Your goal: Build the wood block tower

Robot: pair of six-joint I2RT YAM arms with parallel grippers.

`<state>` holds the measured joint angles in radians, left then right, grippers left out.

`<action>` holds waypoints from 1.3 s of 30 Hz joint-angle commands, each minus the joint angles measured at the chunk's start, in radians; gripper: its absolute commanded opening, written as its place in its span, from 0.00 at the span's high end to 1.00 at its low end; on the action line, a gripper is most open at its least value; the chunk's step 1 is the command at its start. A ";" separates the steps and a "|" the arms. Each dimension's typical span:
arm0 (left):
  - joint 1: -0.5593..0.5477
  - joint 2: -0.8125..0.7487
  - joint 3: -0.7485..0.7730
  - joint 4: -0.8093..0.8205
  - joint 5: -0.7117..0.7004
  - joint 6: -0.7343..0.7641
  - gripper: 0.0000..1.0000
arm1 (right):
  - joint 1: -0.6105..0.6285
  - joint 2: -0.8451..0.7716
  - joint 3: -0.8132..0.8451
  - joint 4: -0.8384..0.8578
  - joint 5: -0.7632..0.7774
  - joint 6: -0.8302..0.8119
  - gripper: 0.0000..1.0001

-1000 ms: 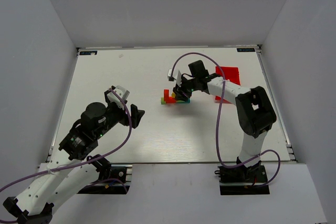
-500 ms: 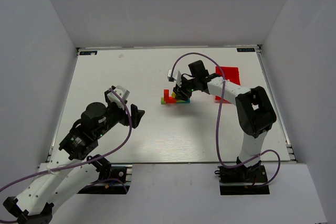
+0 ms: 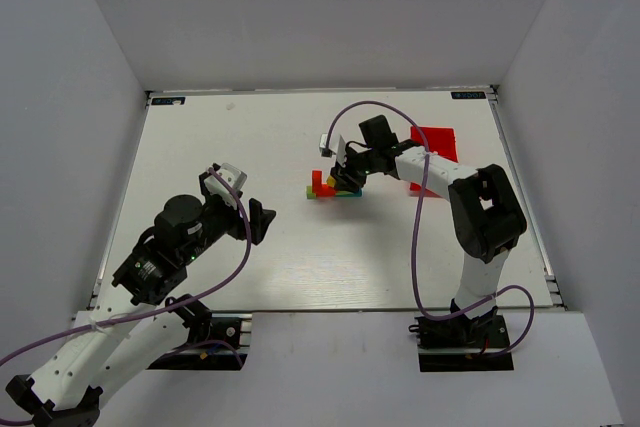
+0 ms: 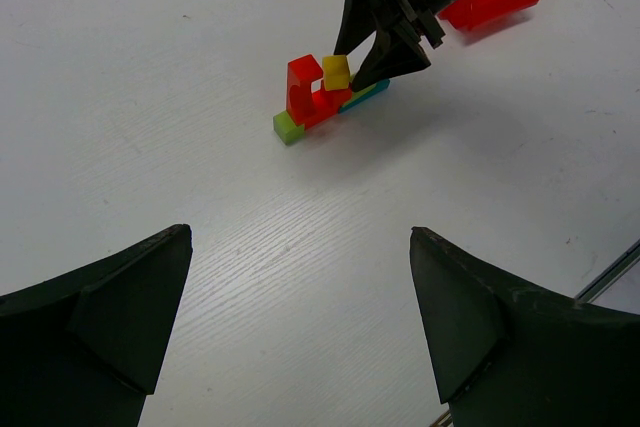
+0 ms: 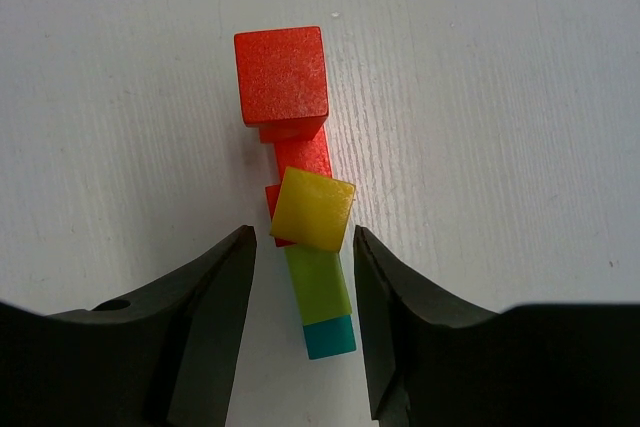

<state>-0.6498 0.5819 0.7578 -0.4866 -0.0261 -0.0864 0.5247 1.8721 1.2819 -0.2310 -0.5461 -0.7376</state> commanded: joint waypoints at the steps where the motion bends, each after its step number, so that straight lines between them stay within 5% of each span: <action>1: 0.003 -0.001 0.008 -0.003 -0.006 -0.004 0.00 | -0.005 0.007 0.039 0.001 -0.018 -0.013 0.50; 39: 0.003 -0.001 0.008 -0.003 -0.015 -0.004 0.00 | -0.020 0.013 0.042 -0.014 -0.025 -0.051 0.56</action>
<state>-0.6498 0.5819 0.7578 -0.4866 -0.0372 -0.0864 0.5102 1.8721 1.2850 -0.2371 -0.5465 -0.7715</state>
